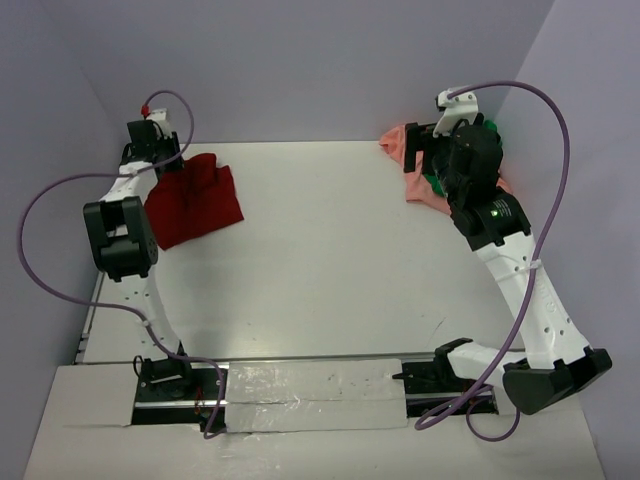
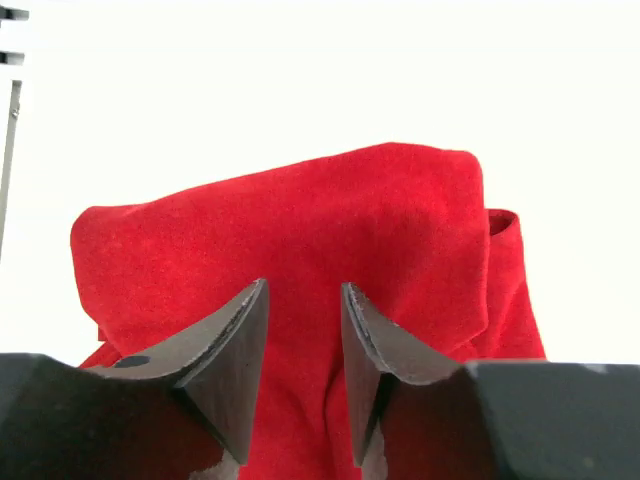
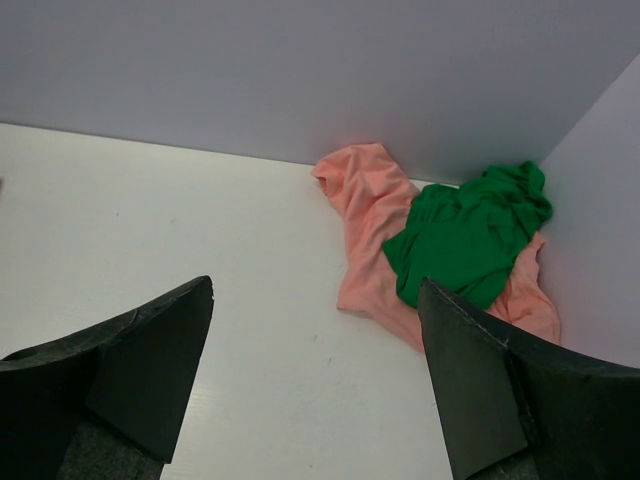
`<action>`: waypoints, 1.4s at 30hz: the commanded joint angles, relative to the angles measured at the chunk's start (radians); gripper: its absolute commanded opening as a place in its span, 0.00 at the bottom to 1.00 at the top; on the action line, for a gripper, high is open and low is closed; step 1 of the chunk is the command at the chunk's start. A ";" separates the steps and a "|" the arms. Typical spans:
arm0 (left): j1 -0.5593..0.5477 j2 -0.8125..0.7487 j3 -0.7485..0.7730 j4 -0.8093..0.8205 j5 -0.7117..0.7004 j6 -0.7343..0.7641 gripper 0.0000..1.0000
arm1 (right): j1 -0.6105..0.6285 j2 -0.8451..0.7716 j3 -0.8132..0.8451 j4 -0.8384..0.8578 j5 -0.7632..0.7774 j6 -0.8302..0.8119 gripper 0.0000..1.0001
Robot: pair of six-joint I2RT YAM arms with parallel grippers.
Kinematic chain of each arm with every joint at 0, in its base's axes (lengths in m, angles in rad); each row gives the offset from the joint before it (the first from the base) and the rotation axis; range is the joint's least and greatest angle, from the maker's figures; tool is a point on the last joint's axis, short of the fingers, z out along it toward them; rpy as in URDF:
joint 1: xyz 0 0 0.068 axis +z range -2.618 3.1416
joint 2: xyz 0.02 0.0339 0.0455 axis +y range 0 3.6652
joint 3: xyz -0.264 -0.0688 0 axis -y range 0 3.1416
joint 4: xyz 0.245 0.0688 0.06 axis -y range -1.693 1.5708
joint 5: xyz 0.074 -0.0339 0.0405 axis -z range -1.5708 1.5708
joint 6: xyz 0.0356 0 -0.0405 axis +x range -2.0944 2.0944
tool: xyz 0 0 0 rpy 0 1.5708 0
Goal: Fold and stack the t-shirts
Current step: Neatly place the folded tshirt to the corner
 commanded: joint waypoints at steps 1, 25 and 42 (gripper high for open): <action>0.010 -0.139 -0.026 0.050 0.062 -0.060 0.42 | -0.007 -0.046 -0.022 0.027 -0.014 0.000 0.88; 0.042 -0.349 -0.520 -0.237 0.221 -0.060 0.00 | -0.005 0.048 -0.036 0.000 -0.077 0.014 0.90; 0.054 0.065 -0.060 -0.183 0.099 -0.107 0.00 | -0.007 0.019 -0.027 0.001 -0.051 0.003 0.90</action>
